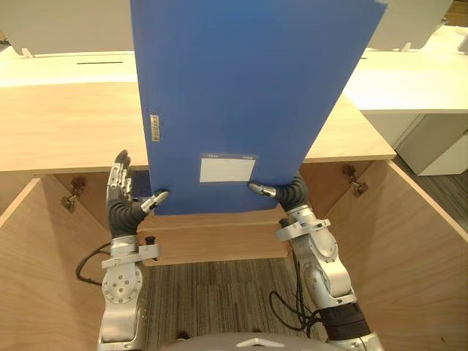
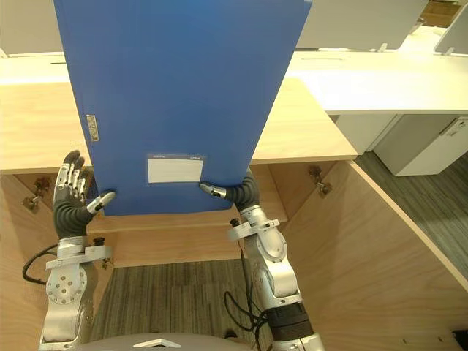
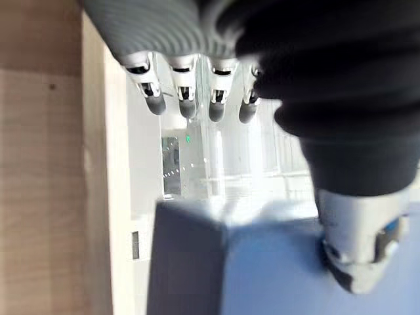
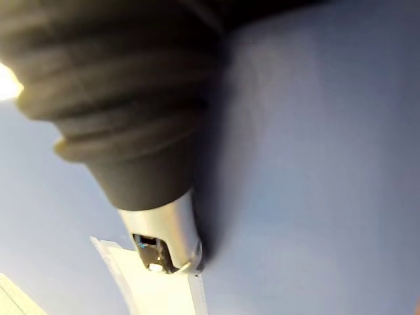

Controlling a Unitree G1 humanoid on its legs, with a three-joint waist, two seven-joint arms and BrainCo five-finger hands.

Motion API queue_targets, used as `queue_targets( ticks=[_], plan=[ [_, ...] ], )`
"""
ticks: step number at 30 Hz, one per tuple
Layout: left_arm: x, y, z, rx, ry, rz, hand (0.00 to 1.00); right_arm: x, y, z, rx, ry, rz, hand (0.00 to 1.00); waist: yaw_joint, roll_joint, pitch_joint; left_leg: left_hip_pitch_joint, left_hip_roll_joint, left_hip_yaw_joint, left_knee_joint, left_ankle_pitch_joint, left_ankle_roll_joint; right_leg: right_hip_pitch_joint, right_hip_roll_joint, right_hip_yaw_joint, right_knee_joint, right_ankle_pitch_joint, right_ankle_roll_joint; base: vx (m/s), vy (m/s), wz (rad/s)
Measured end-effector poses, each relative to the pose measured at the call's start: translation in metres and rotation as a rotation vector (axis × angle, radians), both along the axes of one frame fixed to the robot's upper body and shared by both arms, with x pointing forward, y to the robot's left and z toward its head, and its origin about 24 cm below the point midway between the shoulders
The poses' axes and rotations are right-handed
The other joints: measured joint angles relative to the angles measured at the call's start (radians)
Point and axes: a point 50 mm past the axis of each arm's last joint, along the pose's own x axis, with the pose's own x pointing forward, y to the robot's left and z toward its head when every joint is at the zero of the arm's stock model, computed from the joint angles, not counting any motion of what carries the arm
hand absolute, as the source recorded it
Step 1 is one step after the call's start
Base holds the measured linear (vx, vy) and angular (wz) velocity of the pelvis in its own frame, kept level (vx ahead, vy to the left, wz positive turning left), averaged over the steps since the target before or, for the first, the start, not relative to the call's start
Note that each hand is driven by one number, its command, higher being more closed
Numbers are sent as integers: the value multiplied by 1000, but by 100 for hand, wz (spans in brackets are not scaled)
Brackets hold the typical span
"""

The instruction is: Walk over to the cabinet, pick up the folder, carry it to the office cabinet, place the folder inside the office cabinet, then close the office cabinet door

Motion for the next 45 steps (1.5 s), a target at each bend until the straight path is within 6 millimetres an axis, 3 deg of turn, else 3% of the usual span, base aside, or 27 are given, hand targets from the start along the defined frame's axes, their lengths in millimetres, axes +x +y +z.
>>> queue_targets(
  ticks=[4, 8, 15, 21, 27, 30, 35, 36, 37, 39, 40, 41, 43, 45],
  plan=[
    [-6, 25, -30, -16, 155, 158, 0, -4, -10, -5, 17, 21, -74, 100, -1, 2, 1, 0, -3, -8, 0, 1, 0, 2, -3, -7, -1, -1, 0, -2, -1, 5],
    [-27, 43, -73, -53, 373, 268, 0, -11, -22, -5, 35, 15, -126, 100, -1, 2, 2, -3, -7, -16, 0, 1, 1, 2, -7, -17, -3, -3, 0, -16, -10, 6],
    [-57, 39, -133, -136, 678, 269, 0, -18, -21, -17, 18, 65, -129, 100, 10, 2, 2, -5, -11, -19, 0, 1, 1, 1, -12, -19, -4, -3, 1, -9, -4, 0],
    [-112, 34, -204, -231, 1084, 277, 0, -22, -15, -27, -16, 108, -119, 100, 7, -6, 1, -12, -12, -20, 0, 1, 1, -3, -12, -20, -12, -3, 3, -11, -6, 0],
    [-147, 38, -229, -205, 1312, 265, 0, -19, -11, -59, -160, 228, -94, 100, 27, -21, -2, -24, -13, -28, 0, 3, 4, -6, -12, -25, -24, 1, 4, -6, -13, 2],
    [-151, 41, -233, -168, 1360, 248, 0, -21, -4, -63, -262, 218, -51, 100, 27, -20, 1, -25, -14, -33, 0, 3, 4, -6, -12, -25, -25, 1, 4, 0, 0, 0],
    [-144, 37, -235, -105, 1386, 180, 0, -16, 10, -56, -454, 131, 33, 100, 26, -17, 32, -41, -16, -36, 0, 7, 7, -25, -12, -20, -29, 11, 4, -51, -18, -3],
    [-139, 37, -235, -92, 1378, 172, 0, -13, 14, -53, -491, 102, 52, 100, 26, -23, 42, -50, -17, -38, 0, 11, 11, -34, -12, -19, -29, 17, 4, -119, -12, -6],
    [-130, 37, -233, -76, 1356, 157, 0, -8, 22, -45, -566, 34, 79, 100, 25, -11, 77, -82, -17, -37, 12, 15, 8, -69, -14, -13, -14, 23, 2, -90, -7, -4],
    [-115, 37, -230, -62, 1318, 143, 0, -1, 28, -36, -628, -35, 89, 100, 25, -23, 113, -140, -11, -37, 81, -7, 11, -115, -16, -6, 24, 22, 1, -147, -4, -7],
    [-91, 35, -224, -32, 1264, 111, 0, 11, 37, -24, -708, -129, 102, 100, 26, -6, 177, -280, 17, -39, 265, -75, 18, -202, -8, 5, 92, 21, -2, -179, -12, -12],
    [-87, 35, -223, -29, 1255, 107, 0, 12, 38, -22, -720, -141, 105, 100, 27, 0, 188, -301, 22, -43, 293, -85, 18, -215, -5, 6, 100, 20, -2, -197, -29, -16],
    [-63, 32, -215, -14, 1189, 94, 0, 22, 45, -17, -821, -210, 100, 100, 30, 36, 264, -414, 54, -58, 444, -134, 30, -293, 10, 9, 173, 12, -6, -210, 15, -11],
    [-50, 34, -208, 8, 1140, 96, 0, 25, 46, -18, -868, -228, 93, 100, 27, 43, 304, -488, 62, -71, 511, -153, 27, -371, 11, 9, 254, -11, -3, -219, 51, 1]
  ],
)
